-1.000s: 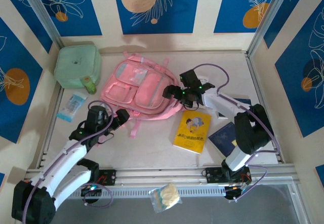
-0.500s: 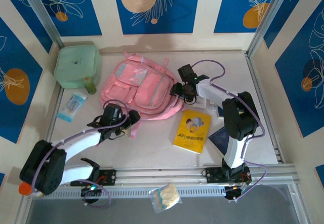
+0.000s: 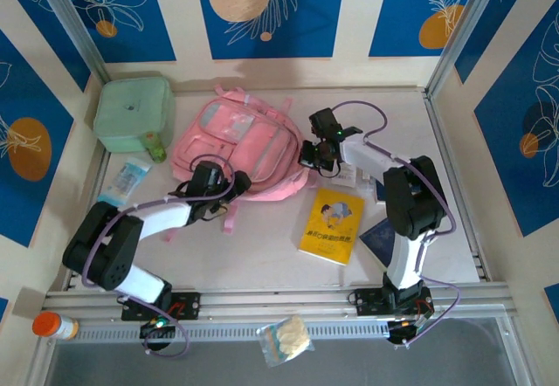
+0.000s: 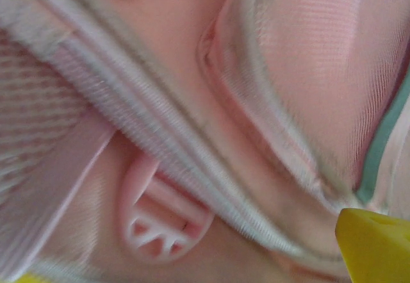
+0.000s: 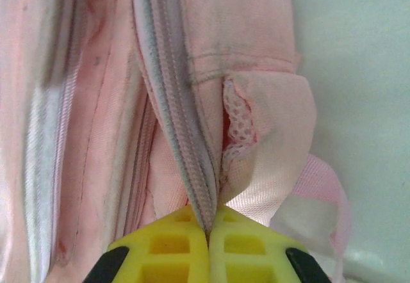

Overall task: Pack the student bag
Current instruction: Rotate the student bag at the center of the table.

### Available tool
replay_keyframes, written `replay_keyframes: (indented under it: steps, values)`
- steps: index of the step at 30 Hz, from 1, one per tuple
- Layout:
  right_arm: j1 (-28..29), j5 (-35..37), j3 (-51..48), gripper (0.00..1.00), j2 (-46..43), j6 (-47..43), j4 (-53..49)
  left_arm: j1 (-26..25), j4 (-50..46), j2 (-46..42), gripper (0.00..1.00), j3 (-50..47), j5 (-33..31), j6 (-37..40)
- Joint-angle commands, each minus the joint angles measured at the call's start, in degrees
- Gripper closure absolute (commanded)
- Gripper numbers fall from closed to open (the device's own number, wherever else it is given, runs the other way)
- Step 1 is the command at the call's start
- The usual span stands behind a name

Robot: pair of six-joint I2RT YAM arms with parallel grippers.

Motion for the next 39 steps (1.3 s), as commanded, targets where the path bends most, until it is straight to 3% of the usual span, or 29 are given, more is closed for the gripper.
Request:
replay_keyframes:
  steps: [1,6,12,14,17,21,25,29,32,36,39]
  values:
    - [3.2,-6.1,-2.3,1.0,-8.4,-1.3,-0.3,2.8,3.3,2.6,0.0,5.1,0.1,3.8]
    - [11.1,-7.1,-7.7,1.0,-14.1,4.9,2.1,8.4,1.0,4.5,0.01,11.9,4.8,8.0]
    - [25.1,-1.4,-4.7,0.97,-8.5,13.0,7.7,12.9,-7.5,9.0,0.01,21.6,10.3,15.8]
    - [27.5,-1.6,-1.0,0.88,-5.0,14.7,9.6,15.3,-11.7,10.5,0.01,24.6,12.7,17.3]
    - [30.0,1.1,4.3,0.66,-2.6,13.3,8.7,18.1,-18.6,9.3,0.01,27.1,11.1,20.2]
    - [31.1,3.3,1.7,0.45,-7.3,10.8,7.8,18.8,-22.8,2.8,0.01,24.8,9.8,22.6]
    - [28.6,6.1,-5.0,0.39,-14.8,9.5,3.7,18.6,-22.6,-3.6,0.01,19.4,12.7,20.9]
    - [20.0,4.4,-11.4,0.35,-20.8,6.6,-0.4,14.7,-20.7,-10.4,0.01,12.7,14.9,16.8]
    - [12.1,2.7,-13.9,0.34,-22.6,3.1,-2.4,8.3,-23.4,-15.2,0.01,10.6,14.0,15.4]
    - [1.1,-1.8,-15.9,0.32,-21.5,0.1,-1.1,-3.8,-24.6,-21.5,0.0,8.6,7.6,11.6]
    - [-4.6,-4.9,-14.8,0.39,-18.2,-2.2,0.0,-11.3,-25.0,-21.7,0.0,8.8,5.9,8.7]
